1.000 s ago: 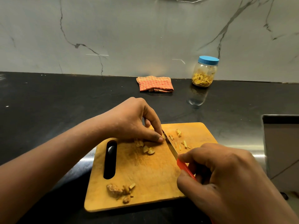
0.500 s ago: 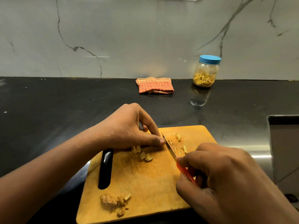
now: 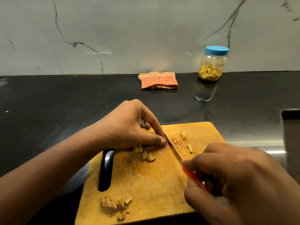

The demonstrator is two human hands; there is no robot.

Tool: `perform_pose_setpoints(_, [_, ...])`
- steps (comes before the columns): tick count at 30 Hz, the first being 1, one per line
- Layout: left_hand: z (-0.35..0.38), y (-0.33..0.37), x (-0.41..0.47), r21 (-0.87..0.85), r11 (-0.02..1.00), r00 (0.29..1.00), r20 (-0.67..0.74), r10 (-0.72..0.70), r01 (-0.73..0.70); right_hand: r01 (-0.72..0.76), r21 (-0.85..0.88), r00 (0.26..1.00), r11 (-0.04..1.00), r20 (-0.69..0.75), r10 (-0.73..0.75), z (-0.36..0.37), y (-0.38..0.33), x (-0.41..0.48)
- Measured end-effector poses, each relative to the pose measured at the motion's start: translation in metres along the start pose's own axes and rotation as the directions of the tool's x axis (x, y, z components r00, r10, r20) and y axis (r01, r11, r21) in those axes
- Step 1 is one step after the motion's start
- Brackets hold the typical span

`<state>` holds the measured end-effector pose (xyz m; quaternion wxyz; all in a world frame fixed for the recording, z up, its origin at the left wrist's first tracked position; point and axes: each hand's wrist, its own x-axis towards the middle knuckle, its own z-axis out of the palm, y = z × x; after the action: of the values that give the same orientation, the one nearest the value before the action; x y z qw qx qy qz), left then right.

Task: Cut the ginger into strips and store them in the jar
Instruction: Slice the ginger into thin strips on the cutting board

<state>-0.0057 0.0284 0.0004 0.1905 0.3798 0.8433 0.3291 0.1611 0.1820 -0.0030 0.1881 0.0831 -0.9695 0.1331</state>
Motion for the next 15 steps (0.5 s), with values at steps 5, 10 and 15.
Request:
perform_pose_setpoints(5, [0.0,0.0,0.0,0.026,1.0,1.0,-0.007,0.008,-0.008,-0.034,0.05,0.997,0.998,0.077,0.03,0.0,0.002,0.005])
perform_pose_setpoints(10, [-0.001,0.002,0.0,0.041,0.999,1.0,-0.002,0.007,-0.007,-0.058,0.098,0.992,0.994,0.114,0.047,0.002,-0.003,0.015])
perform_pose_setpoints(15, [-0.001,0.002,-0.001,0.043,0.999,1.0,-0.011,-0.003,0.004,-0.006,-0.073,0.985,0.997,0.174,0.019,0.007,-0.007,0.012])
